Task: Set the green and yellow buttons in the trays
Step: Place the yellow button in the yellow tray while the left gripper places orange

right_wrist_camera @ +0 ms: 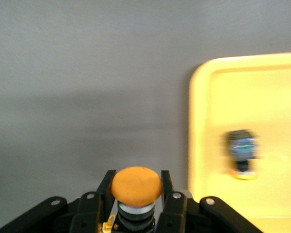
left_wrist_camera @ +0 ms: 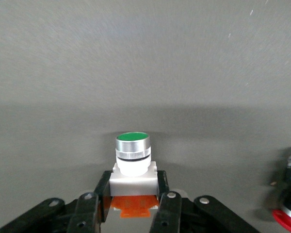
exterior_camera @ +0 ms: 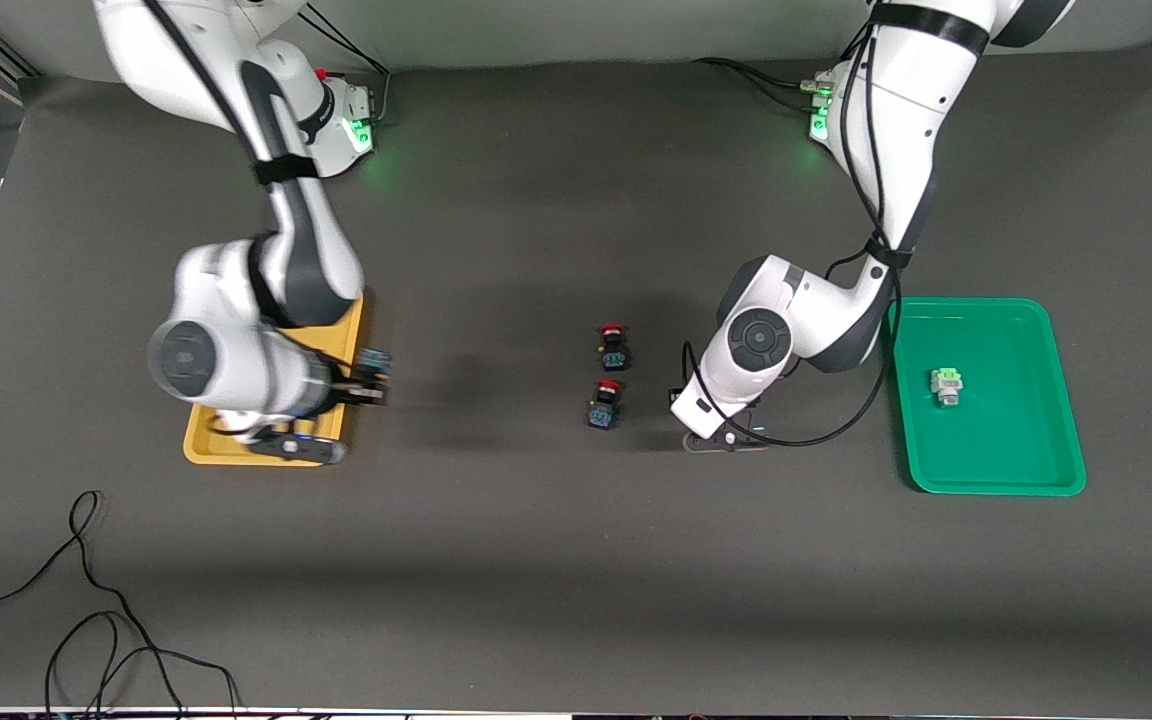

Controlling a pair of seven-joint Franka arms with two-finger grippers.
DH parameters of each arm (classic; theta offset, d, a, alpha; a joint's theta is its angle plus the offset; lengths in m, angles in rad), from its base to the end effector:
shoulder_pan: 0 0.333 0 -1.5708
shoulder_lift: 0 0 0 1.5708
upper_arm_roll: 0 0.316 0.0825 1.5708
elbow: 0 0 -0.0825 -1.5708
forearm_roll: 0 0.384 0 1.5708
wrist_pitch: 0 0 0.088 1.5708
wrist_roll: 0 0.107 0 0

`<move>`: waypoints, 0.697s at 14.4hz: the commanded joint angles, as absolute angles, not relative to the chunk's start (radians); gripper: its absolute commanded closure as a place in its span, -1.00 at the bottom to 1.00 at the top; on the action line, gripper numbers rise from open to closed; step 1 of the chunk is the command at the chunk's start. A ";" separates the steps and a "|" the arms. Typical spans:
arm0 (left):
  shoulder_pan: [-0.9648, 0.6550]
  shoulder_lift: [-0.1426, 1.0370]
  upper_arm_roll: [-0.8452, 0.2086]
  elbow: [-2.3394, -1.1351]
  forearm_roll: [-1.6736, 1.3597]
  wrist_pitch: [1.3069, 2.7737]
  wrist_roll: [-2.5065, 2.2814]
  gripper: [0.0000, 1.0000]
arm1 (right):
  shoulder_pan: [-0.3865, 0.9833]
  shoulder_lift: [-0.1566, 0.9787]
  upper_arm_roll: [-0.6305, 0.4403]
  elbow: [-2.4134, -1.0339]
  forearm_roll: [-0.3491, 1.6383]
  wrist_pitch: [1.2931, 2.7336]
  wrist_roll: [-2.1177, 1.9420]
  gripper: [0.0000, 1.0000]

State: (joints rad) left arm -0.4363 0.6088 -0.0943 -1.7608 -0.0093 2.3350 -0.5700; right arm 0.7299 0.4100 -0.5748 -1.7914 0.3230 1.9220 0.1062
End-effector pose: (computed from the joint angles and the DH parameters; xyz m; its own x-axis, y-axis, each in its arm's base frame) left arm 0.5716 -0.3298 0.2190 0.9963 0.0608 -0.0602 0.0629 -0.9975 0.0331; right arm 0.6019 0.1426 0.3381 0.9753 -0.0739 -0.2079 -0.0825 -0.9960 -0.0335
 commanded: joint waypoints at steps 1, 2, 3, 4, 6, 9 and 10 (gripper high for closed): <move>-0.410 0.454 -0.086 -1.701 -0.011 2.054 -0.581 0.62 | 0.745 0.357 -0.655 -1.836 0.265 1.873 -0.082 1.00; -0.359 0.422 -0.095 -1.675 -0.021 1.969 -0.556 0.63 | 0.747 0.359 -0.684 -1.851 0.253 1.879 -0.160 1.00; -0.330 0.387 -0.094 -1.675 -0.043 1.920 -0.496 0.63 | 0.744 0.359 -0.716 -1.876 0.249 1.894 -0.210 1.00; -0.290 0.339 -0.086 -1.695 -0.060 1.864 -0.426 0.63 | 0.744 0.357 -0.748 -1.916 0.250 1.937 -0.286 1.00; -0.148 0.273 -0.084 -1.741 -0.054 1.778 -0.240 0.63 | 0.739 0.353 -0.797 -2.001 0.261 2.043 -0.409 1.00; 0.075 0.227 -0.083 -1.796 0.033 1.747 0.064 0.63 | 0.735 0.360 -0.807 -2.126 0.264 2.234 -0.480 1.00; 0.127 0.230 -0.083 -1.810 0.081 1.768 0.121 0.63 | 0.726 0.365 -0.805 -2.170 0.267 2.308 -0.515 1.00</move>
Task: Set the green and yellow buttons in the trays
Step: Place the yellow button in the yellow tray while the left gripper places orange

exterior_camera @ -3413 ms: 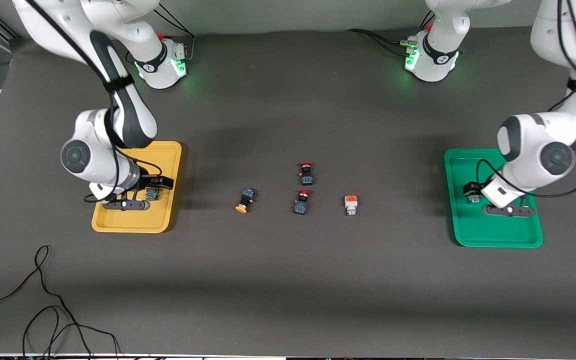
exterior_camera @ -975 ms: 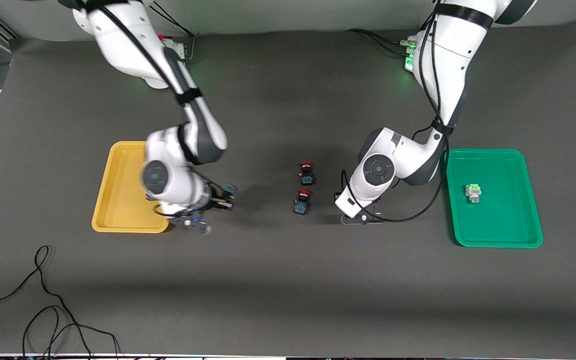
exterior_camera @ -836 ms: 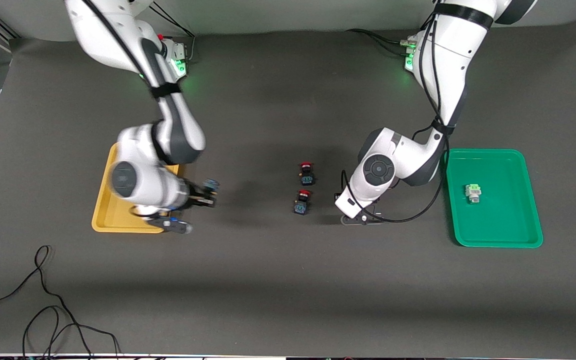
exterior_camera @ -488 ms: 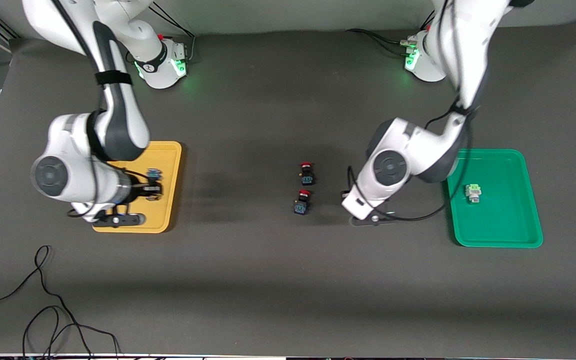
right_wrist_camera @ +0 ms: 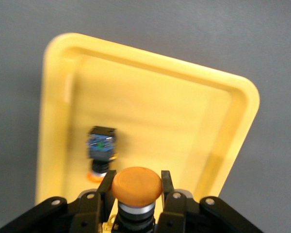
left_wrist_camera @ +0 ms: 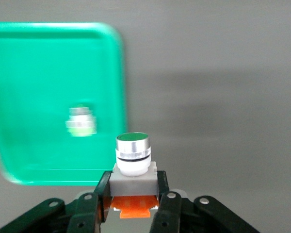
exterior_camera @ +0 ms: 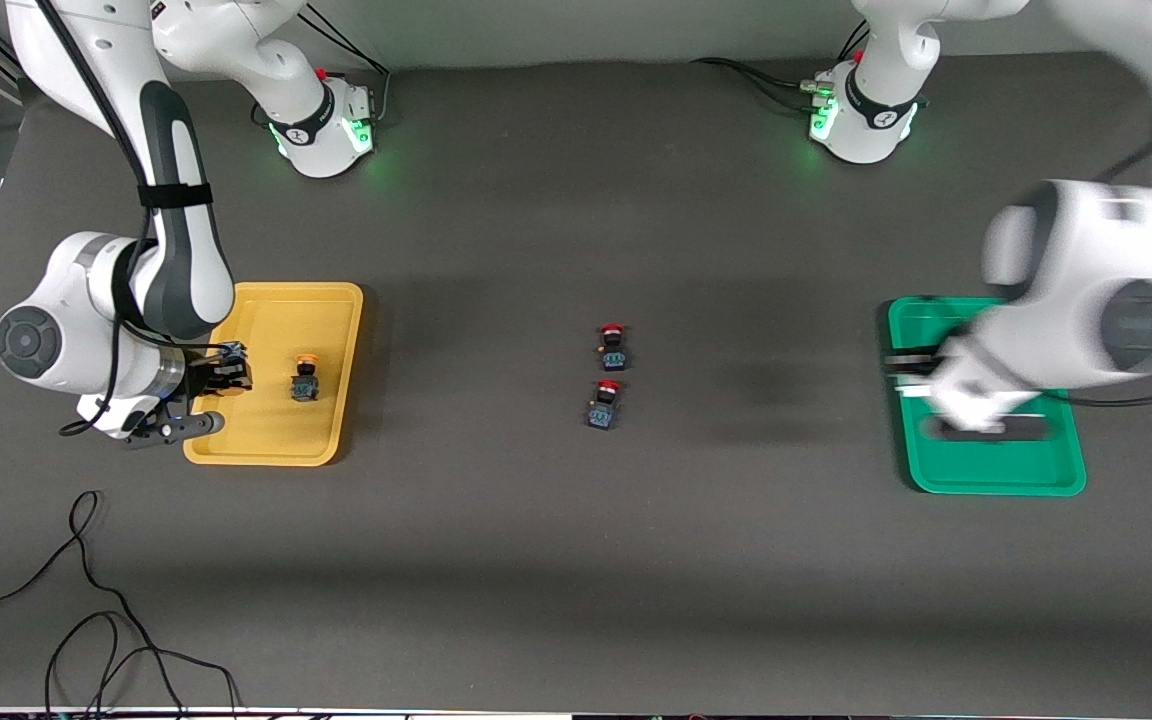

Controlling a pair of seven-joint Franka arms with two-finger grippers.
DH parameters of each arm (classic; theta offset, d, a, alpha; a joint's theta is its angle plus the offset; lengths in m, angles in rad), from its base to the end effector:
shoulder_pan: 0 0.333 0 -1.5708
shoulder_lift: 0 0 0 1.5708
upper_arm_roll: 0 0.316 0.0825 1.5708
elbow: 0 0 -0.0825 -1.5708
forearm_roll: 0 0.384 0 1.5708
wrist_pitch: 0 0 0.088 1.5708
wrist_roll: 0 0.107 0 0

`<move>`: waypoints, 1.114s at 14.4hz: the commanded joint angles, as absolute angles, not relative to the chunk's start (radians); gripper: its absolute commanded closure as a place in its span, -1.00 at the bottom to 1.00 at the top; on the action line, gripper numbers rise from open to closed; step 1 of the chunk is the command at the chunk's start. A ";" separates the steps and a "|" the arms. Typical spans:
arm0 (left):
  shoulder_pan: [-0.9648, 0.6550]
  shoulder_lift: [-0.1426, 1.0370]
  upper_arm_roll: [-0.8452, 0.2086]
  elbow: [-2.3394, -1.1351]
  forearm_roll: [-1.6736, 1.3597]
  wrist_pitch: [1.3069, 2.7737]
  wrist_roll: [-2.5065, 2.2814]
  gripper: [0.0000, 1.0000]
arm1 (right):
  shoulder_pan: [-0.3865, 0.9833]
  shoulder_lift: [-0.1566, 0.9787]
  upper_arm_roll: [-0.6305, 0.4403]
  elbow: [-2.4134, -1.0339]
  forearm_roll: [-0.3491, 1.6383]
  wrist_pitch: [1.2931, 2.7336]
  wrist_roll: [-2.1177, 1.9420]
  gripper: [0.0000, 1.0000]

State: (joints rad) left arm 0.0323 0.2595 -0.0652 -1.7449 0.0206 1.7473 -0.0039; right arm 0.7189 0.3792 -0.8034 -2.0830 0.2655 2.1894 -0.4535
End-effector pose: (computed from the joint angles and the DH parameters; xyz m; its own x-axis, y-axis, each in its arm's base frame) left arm 0.6016 -0.0154 0.4052 0.9667 -0.0337 -0.2537 -0.0356 -0.9994 -0.0030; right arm 0.5638 -0.0307 0.2837 0.9661 0.2091 -0.1511 0.2135 -0.9769 0.0127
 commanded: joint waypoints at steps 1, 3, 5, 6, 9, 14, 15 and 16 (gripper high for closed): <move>0.164 0.239 -0.083 -1.821 0.112 1.808 0.165 0.63 | 0.718 0.368 -0.804 -2.204 0.302 2.357 -0.526 1.00; 0.205 0.247 -0.083 -1.929 0.150 1.976 0.187 0.64 | 0.719 0.399 -0.804 -2.217 0.421 2.378 -0.604 1.00; 0.241 0.299 -0.081 -2.056 0.182 2.208 0.187 0.64 | 0.727 0.452 -0.802 -2.220 0.509 2.411 -0.678 1.00; 0.270 0.334 -0.081 -2.092 0.193 2.295 0.189 0.64 | 0.730 0.468 -0.799 -2.226 0.523 2.434 -0.686 1.00; 0.310 0.403 -0.081 -2.115 0.227 2.401 0.190 0.62 | 0.735 0.469 -0.795 -2.226 0.525 2.442 -0.687 1.00; 0.311 0.400 -0.081 -2.071 0.227 2.329 0.239 -0.99 | 0.735 0.462 -0.795 -2.226 0.525 2.433 -0.689 -0.13; 0.313 0.385 -0.081 -2.030 0.227 2.259 0.253 -1.00 | 0.735 0.460 -0.795 -2.226 0.525 2.433 -0.689 -0.18; 0.321 0.361 -0.083 -1.987 0.221 2.171 0.261 -1.00 | 0.735 0.459 -0.795 -2.224 0.525 2.430 -0.689 -0.19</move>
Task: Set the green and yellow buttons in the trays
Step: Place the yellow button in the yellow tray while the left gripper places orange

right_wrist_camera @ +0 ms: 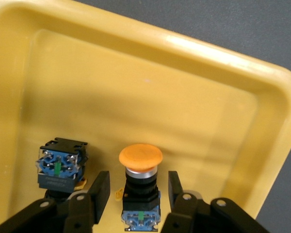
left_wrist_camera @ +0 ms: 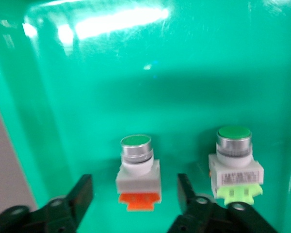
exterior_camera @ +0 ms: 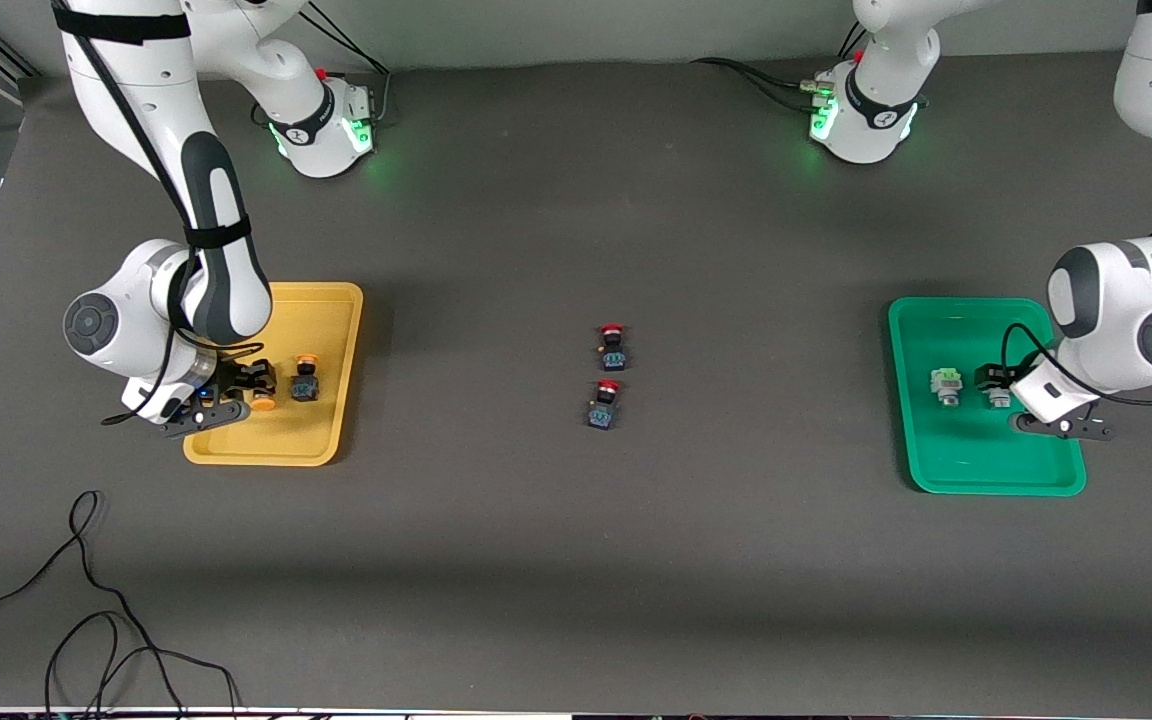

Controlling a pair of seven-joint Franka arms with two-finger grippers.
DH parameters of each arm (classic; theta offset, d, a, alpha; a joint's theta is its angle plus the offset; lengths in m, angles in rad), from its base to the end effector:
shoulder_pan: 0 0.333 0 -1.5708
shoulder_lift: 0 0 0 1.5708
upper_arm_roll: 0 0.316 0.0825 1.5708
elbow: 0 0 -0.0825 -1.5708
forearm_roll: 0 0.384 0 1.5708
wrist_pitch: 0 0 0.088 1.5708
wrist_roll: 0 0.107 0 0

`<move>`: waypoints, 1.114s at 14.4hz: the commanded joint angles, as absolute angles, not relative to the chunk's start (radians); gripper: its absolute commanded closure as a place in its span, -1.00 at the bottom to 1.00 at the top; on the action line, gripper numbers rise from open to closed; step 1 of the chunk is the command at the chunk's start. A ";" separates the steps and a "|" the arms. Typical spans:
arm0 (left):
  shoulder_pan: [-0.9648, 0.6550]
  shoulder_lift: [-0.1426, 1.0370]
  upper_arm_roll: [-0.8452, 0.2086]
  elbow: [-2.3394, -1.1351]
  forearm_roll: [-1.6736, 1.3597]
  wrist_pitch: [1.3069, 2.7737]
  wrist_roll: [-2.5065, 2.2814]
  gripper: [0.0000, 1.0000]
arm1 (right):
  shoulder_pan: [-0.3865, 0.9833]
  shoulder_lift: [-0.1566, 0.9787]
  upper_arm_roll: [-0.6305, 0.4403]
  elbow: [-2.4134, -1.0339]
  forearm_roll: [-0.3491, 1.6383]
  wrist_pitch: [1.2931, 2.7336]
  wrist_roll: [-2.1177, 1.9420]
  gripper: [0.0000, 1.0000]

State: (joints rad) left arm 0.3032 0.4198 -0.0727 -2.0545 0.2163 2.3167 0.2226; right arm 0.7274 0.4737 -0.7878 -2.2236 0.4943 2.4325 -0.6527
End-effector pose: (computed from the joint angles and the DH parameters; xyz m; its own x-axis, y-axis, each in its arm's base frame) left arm 0.5609 0.1360 0.2186 0.9738 -0.1386 -0.1804 -0.1526 -0.9861 -0.0658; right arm 0.5346 -0.0410 0.2121 0.9691 0.2355 -0.0734 0.2359 -0.9718 -0.0033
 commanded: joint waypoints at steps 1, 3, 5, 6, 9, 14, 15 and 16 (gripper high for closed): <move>0.325 0.327 -0.084 -1.944 0.213 2.092 0.264 -1.00 | 0.735 0.454 -0.795 -2.224 0.525 2.430 -0.687 -0.19; 0.324 0.264 -0.087 -1.869 0.189 1.946 0.265 -1.00 | 0.736 0.436 -0.796 -2.224 0.525 2.412 -0.674 -0.19; 0.322 0.195 -0.089 -1.810 0.129 1.835 0.265 -1.00 | 0.739 0.376 -0.804 -2.217 0.525 2.344 -0.637 -0.19; 0.318 0.166 -0.090 -1.786 0.098 1.788 0.265 -1.00 | 0.739 0.333 -0.807 -2.217 0.514 2.304 -0.588 -0.16; 0.282 0.115 -0.110 -1.697 0.075 1.628 0.262 -1.00 | 0.826 0.246 -0.831 -2.163 0.364 2.171 -0.311 -0.14; 0.105 0.074 -0.123 -1.586 0.025 1.503 0.120 -1.00 | 0.913 0.135 -0.836 -1.947 0.209 1.831 -0.011 -0.17; 0.063 0.065 -0.109 -1.586 0.025 1.499 0.111 -1.00 | 0.911 0.123 -0.842 -1.892 0.181 1.756 -0.002 -0.19; 0.022 0.061 -0.082 -1.588 0.025 1.497 0.109 -1.00 | 0.913 0.120 -0.851 -1.820 0.131 1.679 0.020 -0.31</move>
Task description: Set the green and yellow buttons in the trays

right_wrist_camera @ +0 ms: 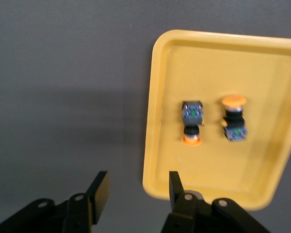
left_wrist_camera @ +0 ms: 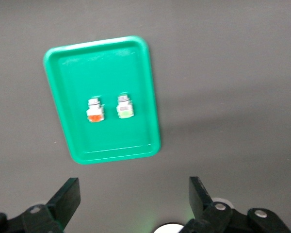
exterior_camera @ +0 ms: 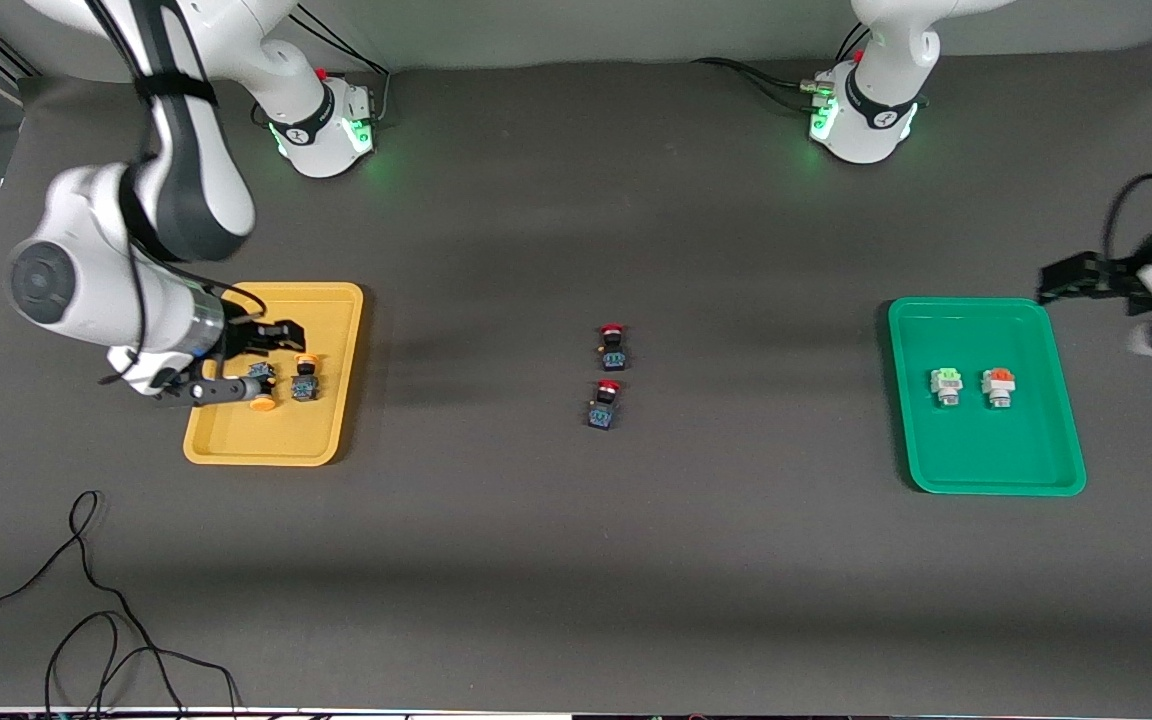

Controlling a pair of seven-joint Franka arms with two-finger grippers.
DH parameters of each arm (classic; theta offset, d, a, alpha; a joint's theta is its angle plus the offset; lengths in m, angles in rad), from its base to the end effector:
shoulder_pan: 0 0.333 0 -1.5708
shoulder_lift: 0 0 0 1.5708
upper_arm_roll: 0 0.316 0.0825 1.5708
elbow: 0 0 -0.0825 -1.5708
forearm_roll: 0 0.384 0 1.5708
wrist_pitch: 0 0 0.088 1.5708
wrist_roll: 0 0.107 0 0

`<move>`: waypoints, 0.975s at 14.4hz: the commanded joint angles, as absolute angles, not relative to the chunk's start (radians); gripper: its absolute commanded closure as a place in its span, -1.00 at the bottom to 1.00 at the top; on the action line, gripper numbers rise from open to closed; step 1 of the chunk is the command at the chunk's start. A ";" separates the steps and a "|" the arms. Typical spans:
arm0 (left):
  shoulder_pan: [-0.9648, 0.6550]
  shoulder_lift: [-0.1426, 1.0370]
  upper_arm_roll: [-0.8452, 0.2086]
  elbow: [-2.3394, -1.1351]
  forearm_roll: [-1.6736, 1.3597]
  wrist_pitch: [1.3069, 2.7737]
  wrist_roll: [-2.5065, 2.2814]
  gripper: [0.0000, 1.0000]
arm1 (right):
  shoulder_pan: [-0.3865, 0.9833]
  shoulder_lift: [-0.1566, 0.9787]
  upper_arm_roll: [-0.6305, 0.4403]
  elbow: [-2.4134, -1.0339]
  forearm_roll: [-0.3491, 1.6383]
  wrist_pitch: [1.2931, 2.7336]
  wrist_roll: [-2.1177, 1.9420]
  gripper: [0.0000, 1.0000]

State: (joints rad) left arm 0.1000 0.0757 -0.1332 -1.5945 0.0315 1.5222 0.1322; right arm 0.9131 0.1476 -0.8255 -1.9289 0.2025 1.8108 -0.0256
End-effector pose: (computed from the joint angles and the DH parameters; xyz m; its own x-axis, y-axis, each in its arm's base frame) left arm 0.5674 -0.0128 0.5674 0.9753 -0.1638 -0.1483 -0.1659 -0.9861 -0.0018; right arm 0.5532 0.0779 0.4188 0.9761 0.0449 -0.2128 0.0286 -0.9965 -0.0789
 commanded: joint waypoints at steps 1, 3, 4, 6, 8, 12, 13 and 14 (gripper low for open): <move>-0.035 0.058 -0.042 -1.588 0.023 1.496 0.109 -1.00 | 0.911 0.120 -0.854 -1.752 0.088 1.599 0.032 -0.43; -0.112 0.052 0.027 -1.589 0.020 1.497 0.110 -1.00 | 0.897 0.120 -0.868 -1.634 0.066 1.475 0.034 -0.49; -0.110 0.049 0.028 -1.589 0.009 1.497 0.112 -1.00 | 0.899 0.120 -0.896 -1.585 0.063 1.430 0.029 -0.62; -0.107 0.038 0.029 -1.591 0.003 1.493 0.112 -1.00 | 0.897 0.118 -0.911 -1.520 0.063 1.370 0.021 -0.83; -0.107 0.034 0.032 -1.589 0.002 1.493 0.110 -1.00 | 0.902 0.124 -0.920 -1.516 0.048 1.365 0.029 -0.99; -0.100 0.000 0.034 -1.595 0.002 1.483 0.112 -1.00 | 0.897 0.120 -0.928 -1.509 0.003 1.353 0.018 -0.99; -0.095 -0.002 0.031 -1.595 0.002 1.480 0.112 -1.00 | 0.899 0.120 -0.925 -1.509 0.003 1.353 0.020 -0.99; -0.069 -0.002 0.019 -1.595 -0.003 1.482 0.112 -1.00 | 0.900 0.121 -0.922 -1.509 0.002 1.354 0.020 -0.99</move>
